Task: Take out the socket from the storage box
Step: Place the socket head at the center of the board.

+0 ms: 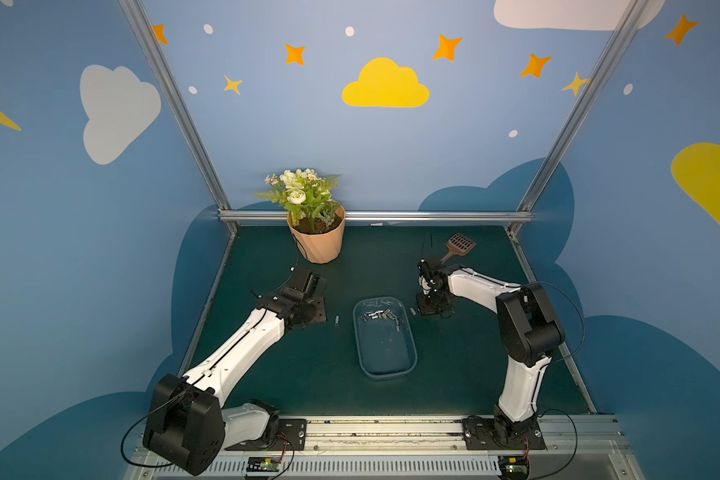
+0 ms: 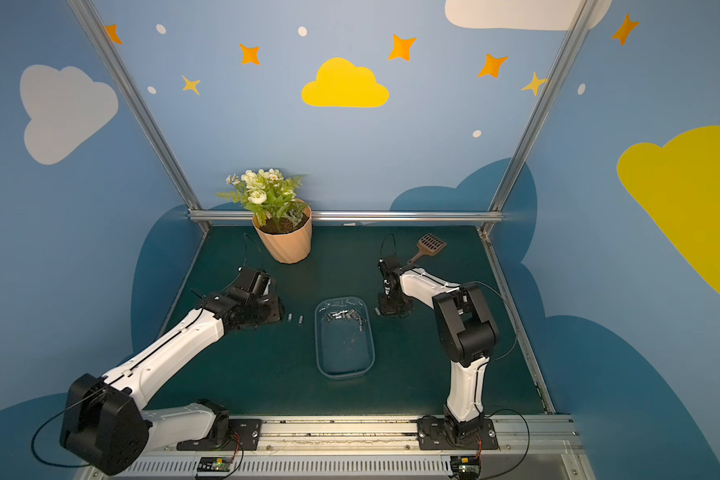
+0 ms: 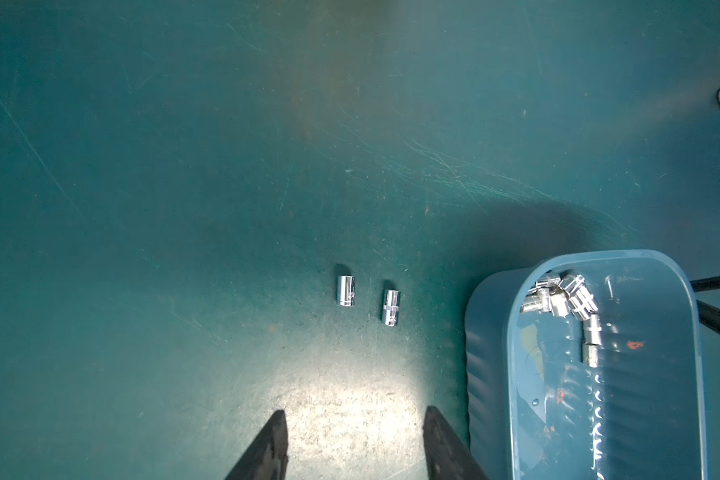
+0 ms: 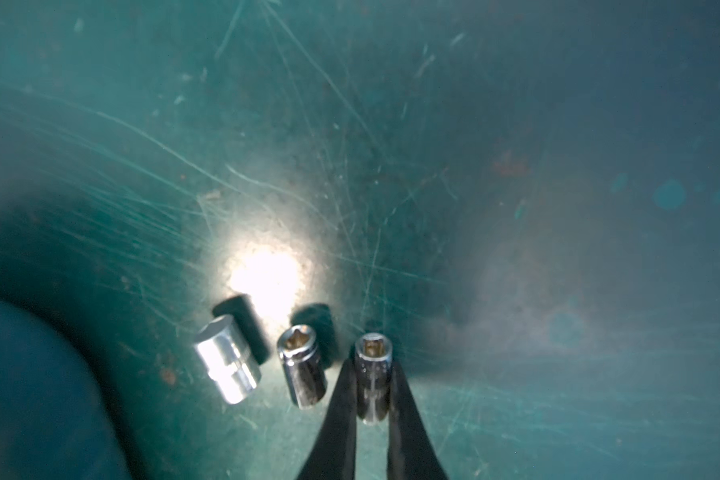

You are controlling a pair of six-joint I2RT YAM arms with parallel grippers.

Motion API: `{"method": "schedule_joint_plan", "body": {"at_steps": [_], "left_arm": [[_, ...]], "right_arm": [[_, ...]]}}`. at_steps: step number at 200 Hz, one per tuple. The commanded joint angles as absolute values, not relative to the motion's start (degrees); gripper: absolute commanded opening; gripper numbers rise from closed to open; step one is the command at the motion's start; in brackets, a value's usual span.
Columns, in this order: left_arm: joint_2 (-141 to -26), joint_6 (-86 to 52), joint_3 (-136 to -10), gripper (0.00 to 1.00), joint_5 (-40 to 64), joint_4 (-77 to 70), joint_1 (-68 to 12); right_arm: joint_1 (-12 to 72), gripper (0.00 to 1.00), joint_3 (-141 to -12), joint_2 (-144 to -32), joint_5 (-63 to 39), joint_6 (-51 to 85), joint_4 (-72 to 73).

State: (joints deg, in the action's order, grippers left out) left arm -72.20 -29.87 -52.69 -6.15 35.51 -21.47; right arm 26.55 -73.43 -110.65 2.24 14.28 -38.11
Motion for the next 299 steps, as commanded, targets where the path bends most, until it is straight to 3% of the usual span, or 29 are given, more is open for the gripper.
{"method": "schedule_joint_plan", "body": {"at_steps": [1, 299], "left_arm": [[-71.12, -29.88, -51.89, 0.53, -5.80, 35.51, -21.31], [-71.31, -28.88, -51.59, 0.54, -2.55, 33.62, -21.32]], "right_arm": [[26.30, 0.10, -74.75, -112.45, 1.65, 14.24, -37.44], [25.56, 0.23, -75.96, -105.34, 2.72, 13.42, -41.21]]}}
